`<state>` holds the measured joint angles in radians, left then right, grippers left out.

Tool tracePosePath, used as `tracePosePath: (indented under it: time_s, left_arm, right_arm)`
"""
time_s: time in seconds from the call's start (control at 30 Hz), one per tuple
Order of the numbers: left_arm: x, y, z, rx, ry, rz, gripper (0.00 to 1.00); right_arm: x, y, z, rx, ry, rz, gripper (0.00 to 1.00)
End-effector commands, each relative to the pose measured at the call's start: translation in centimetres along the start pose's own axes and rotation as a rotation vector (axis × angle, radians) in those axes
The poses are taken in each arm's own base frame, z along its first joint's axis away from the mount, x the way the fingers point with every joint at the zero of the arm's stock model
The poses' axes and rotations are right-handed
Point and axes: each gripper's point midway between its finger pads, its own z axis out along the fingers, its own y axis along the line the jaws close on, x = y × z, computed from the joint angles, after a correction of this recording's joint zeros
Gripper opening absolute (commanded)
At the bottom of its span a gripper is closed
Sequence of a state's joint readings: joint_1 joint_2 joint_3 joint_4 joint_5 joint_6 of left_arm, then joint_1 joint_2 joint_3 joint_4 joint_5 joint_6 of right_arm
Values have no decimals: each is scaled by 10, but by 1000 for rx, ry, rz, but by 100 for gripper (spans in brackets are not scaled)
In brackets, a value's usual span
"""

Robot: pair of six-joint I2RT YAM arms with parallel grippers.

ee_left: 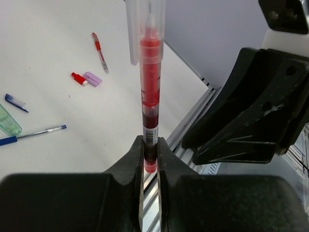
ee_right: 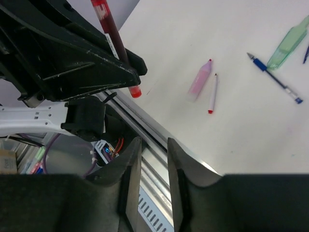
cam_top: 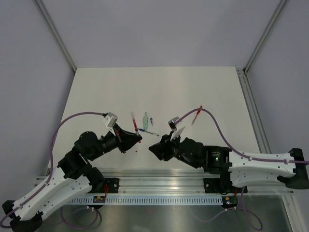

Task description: Insert the pens into the pen caps

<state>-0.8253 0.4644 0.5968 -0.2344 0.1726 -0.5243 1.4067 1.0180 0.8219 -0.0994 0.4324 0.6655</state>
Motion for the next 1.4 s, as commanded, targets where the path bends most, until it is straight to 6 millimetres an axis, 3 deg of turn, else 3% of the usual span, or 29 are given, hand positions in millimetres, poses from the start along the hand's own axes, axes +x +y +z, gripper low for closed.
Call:
tracePosePath:
  time_s: [0.0,0.07,0.1,0.13,0.17,0.2,0.27,0.3,0.37,0.4,0.47,0.57,0.8,1.1,1.27,1.37]
  left_arm:
    - [-1,4,-1,-10,-28,3,0]
    - [9,7,2,-6,-10,-18,0]
    - [10,5,2,5,-7,-20,0]
    - [12,7,2,2,-2,-23,0]
    - [13,7,2,-1,0,-22,0]
    - [13,7,2,-1,4,-23,0]
    - [12,5,2,4,3,-22,0]
    - [13,5,2,6,6,-22,0]
    - [12,5,2,6,6,-19,0]
    - [12,5,2,8,6,-21,0]
    - [12,3,3,16,7,-23,0]
    - [14,2,4,31,6,-27,0]
    - [15,2,7,33,10,-30,0]
    - [9,-1,8,42,-2,-28,0]
    - [10,-3,9,50,1,-35,0]
    - [7,-3,9,45,1,-30,0]
  right_arm:
    - [-38,2,-20,6,-45,-63,39]
    - [-69,12,-28,-2,-89,-103,49]
    - [-77,14,-25,11,-90,-122,50]
    - [-101,23,-30,9,-115,-143,50]
    - [-107,23,-21,34,-114,-164,51]
    - [-131,36,-25,18,-154,-164,51]
    - [-137,33,-9,73,-145,-213,51]
    - [-156,39,-9,77,-176,-205,51]
    - [-153,36,8,109,-144,-239,51]
    - [-163,39,10,105,-155,-234,52]
    - [-158,34,26,129,-123,-243,52]
    - [-157,42,38,96,-94,-244,52]
    - [-151,53,55,58,-65,-257,50]
    - [-127,27,80,175,-19,-268,42]
    - [-121,25,85,175,-9,-264,25]
    - [-121,19,82,188,-26,-247,1]
